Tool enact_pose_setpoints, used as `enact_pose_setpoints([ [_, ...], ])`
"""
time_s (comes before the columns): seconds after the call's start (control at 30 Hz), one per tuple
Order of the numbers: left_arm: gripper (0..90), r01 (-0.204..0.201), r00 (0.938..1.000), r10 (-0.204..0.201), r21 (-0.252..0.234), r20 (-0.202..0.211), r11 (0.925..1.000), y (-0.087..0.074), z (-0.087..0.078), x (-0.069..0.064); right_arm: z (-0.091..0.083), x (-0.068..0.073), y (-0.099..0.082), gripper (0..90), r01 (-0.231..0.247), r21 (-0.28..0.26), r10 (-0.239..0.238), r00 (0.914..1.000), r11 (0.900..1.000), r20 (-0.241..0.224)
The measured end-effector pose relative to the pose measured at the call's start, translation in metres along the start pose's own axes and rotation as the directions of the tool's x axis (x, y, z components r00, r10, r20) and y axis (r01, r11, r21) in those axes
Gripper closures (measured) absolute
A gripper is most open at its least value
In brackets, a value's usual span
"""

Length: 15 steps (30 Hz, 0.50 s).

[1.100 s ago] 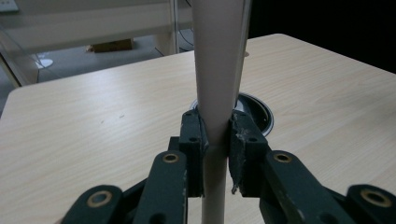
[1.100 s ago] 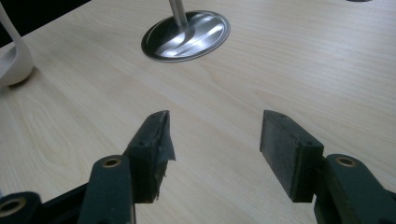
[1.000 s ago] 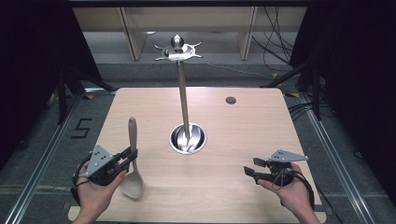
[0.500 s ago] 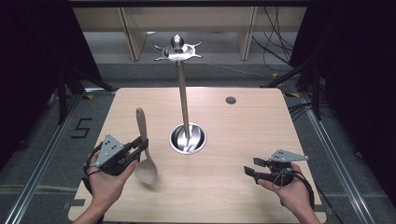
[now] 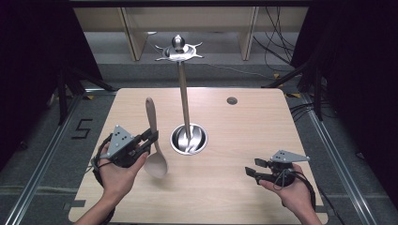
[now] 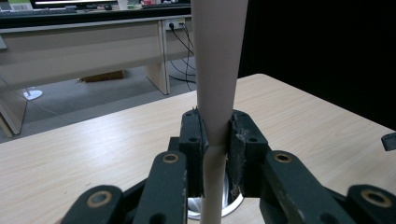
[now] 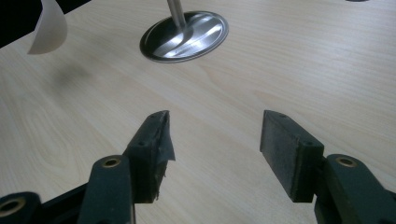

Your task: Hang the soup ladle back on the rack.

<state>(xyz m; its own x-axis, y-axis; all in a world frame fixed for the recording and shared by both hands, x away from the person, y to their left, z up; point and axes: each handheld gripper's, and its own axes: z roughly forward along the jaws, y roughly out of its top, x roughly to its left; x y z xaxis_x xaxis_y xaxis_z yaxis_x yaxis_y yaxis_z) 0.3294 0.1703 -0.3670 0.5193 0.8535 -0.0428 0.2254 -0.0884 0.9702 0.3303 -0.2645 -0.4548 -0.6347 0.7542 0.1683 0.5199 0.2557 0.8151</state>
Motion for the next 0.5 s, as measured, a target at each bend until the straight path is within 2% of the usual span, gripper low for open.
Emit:
enact_pose_setpoints([
  [0.13,75.6,0.001,1.0000,-0.001,-0.007,0.005,1.0000,0.007,0.002,-0.003,0.000,0.000,0.000,43.3,0.000,0.000,0.000,1.0000,1.0000,-0.001],
  [0.3,75.5,-0.023,0.9994,0.023,-0.010,0.027,0.9997,0.012,0.004,-0.005,0.000,0.000,0.000,43.3,0.000,-0.001,0.000,1.0000,1.0000,0.000],
  [0.33,75.6,-0.029,0.9991,0.029,-0.009,0.031,0.9995,0.014,0.005,-0.005,0.000,0.002,0.000,43.3,-0.032,0.006,0.032,0.9994,0.9995,-0.010],
  [0.37,75.6,-0.033,0.9989,0.034,-0.007,0.033,0.9994,0.014,0.005,-0.005,0.001,0.002,-0.001,43.3,-0.039,-0.006,0.039,0.9990,0.9992,-0.021],
  [0.4,75.6,-0.039,0.9987,0.039,-0.005,0.034,0.9992,0.015,0.005,-0.005,-0.001,0.002,0.000,43.3,-0.026,0.014,0.026,0.9997,0.9996,0.001],
  [0.5,75.6,-0.041,0.9985,0.041,-0.008,0.036,0.9991,0.018,0.006,-0.005,0.000,0.001,-0.001,43.3,-0.027,0.001,0.027,0.9996,0.9996,-0.007],
])
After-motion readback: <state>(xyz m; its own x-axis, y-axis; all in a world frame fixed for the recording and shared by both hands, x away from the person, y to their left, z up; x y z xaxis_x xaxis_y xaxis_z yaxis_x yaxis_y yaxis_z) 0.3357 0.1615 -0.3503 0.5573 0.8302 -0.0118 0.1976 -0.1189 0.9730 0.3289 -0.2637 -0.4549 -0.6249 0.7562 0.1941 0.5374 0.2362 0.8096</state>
